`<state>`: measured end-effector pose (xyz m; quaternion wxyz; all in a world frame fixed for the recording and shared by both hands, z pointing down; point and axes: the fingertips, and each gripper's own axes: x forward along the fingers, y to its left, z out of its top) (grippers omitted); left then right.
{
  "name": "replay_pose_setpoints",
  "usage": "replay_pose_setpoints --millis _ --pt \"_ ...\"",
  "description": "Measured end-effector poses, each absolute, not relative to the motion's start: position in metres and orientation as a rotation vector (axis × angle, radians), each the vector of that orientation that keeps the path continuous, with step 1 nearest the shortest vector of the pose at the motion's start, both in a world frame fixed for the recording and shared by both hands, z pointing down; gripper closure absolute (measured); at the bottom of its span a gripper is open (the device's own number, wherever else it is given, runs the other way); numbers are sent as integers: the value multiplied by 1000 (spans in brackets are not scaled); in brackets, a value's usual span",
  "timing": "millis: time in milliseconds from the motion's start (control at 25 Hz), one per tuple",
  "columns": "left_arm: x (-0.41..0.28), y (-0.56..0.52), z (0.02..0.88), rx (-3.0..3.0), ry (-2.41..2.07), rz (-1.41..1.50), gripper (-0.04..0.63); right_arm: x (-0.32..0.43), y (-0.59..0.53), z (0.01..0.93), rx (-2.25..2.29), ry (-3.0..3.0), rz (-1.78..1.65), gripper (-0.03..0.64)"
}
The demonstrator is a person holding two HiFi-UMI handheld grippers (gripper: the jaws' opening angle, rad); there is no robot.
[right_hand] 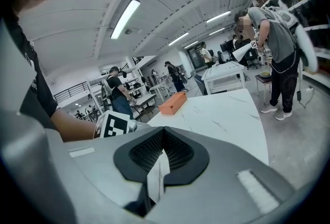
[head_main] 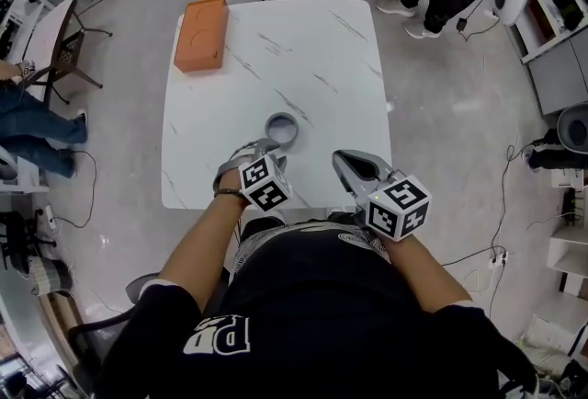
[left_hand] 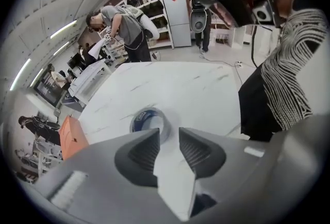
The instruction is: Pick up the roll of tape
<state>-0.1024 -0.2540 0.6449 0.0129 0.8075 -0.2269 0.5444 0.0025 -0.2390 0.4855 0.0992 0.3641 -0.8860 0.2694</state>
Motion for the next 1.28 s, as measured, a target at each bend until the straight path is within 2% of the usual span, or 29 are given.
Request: replay_pose_setpoints --millis 1280 --pt "-81 -283 725 2405 -364 1945 419 41 -226 498 1220 -2530 855 618"
